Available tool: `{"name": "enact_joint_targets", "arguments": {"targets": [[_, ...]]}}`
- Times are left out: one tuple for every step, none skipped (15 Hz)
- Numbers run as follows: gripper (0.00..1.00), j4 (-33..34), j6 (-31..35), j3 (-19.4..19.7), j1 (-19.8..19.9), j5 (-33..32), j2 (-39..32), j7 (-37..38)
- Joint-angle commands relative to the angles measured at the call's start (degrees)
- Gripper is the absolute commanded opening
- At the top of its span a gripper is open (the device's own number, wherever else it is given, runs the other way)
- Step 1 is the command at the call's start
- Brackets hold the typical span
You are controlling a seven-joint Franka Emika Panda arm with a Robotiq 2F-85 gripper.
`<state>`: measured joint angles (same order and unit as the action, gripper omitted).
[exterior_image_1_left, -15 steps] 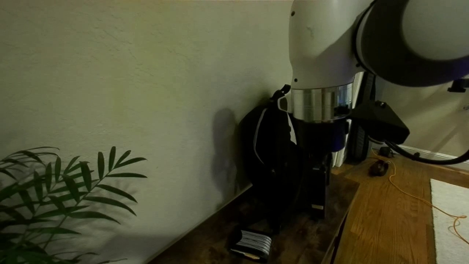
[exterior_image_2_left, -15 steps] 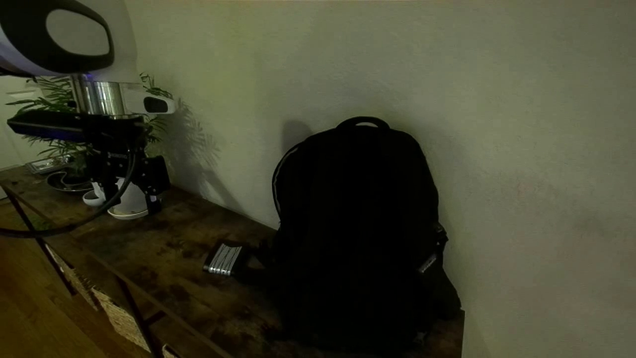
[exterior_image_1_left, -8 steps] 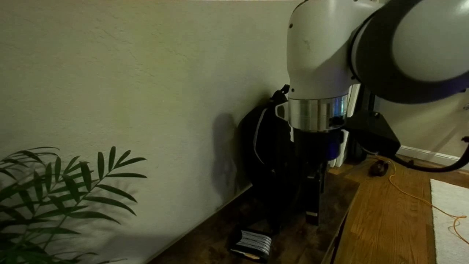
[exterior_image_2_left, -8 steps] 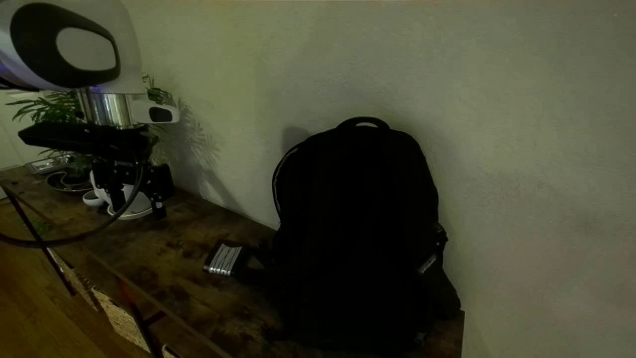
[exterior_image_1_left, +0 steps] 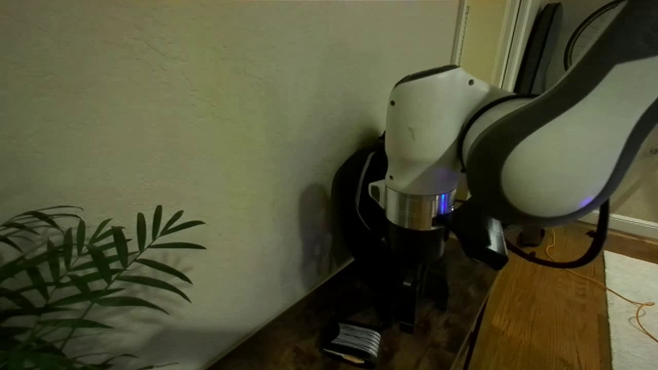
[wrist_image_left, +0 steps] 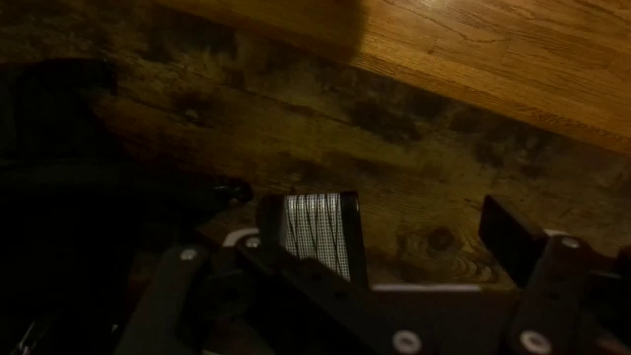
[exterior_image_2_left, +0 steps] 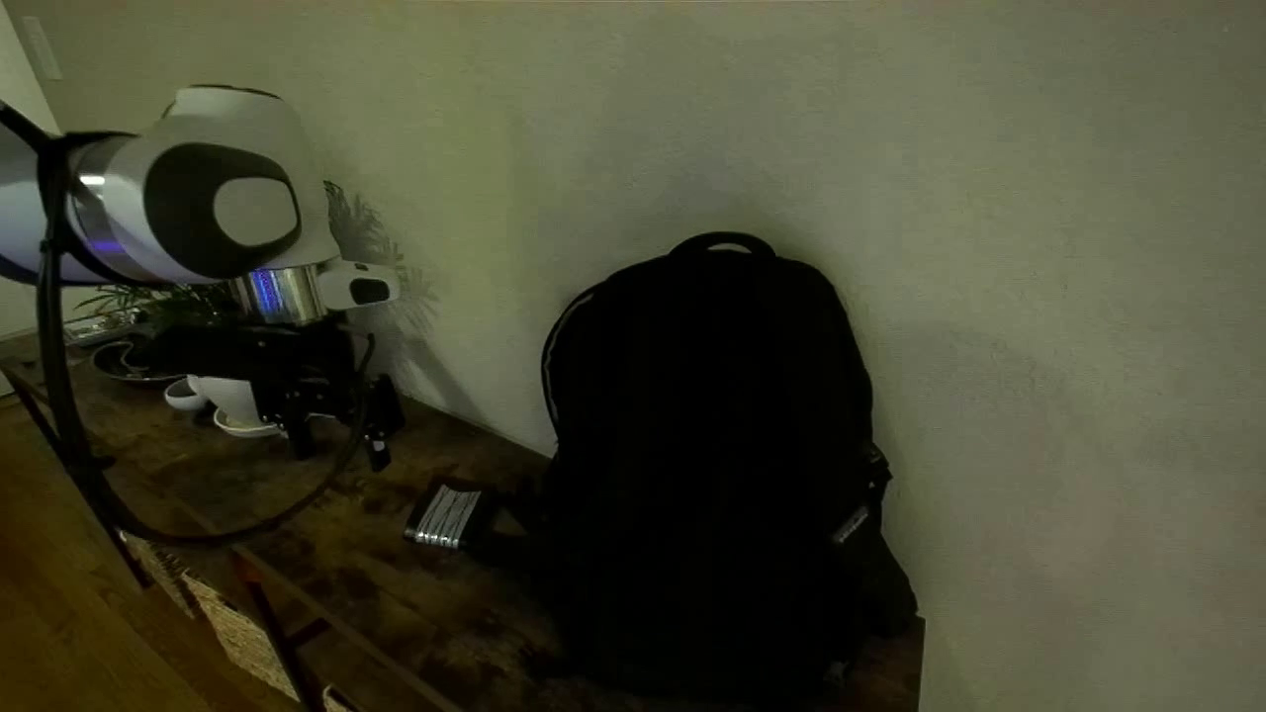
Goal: Pick up the wallet and put it in the bag
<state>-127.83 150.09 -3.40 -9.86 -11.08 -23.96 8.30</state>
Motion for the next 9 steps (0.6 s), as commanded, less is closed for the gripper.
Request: {"name": "enact_joint_targets", "arguments": {"targets": [[1.00,2.97,2.69,3.80,-3.73,-4.30,-4.14,3.73],[1.00,4.02,2.97,4.84,-4.71,-5.31,-5.43,4.71],[1.00,4.98,3.12,5.66,-5.51,-6.01,-6.60,5.38],[1.00,6.08,3.16,6.36,-6.22,-6.58,-7.94,5.81],[1.00,7.12,3.06,7.03,-6.91,-7.01,-9.19,6.29],[1.00,8.27,2.78,7.50,-7.46,-7.17,-10.46,6.68],[1.00,9.42,2.61,7.89,-7.95,-7.32,-11.67,6.97],[1.00,10.60,2.44,8.24,-8.42,-7.23,-12.97,7.16],[1.00,11.65,2.31,8.50,-8.78,-7.01,-14.12,7.13]]}}
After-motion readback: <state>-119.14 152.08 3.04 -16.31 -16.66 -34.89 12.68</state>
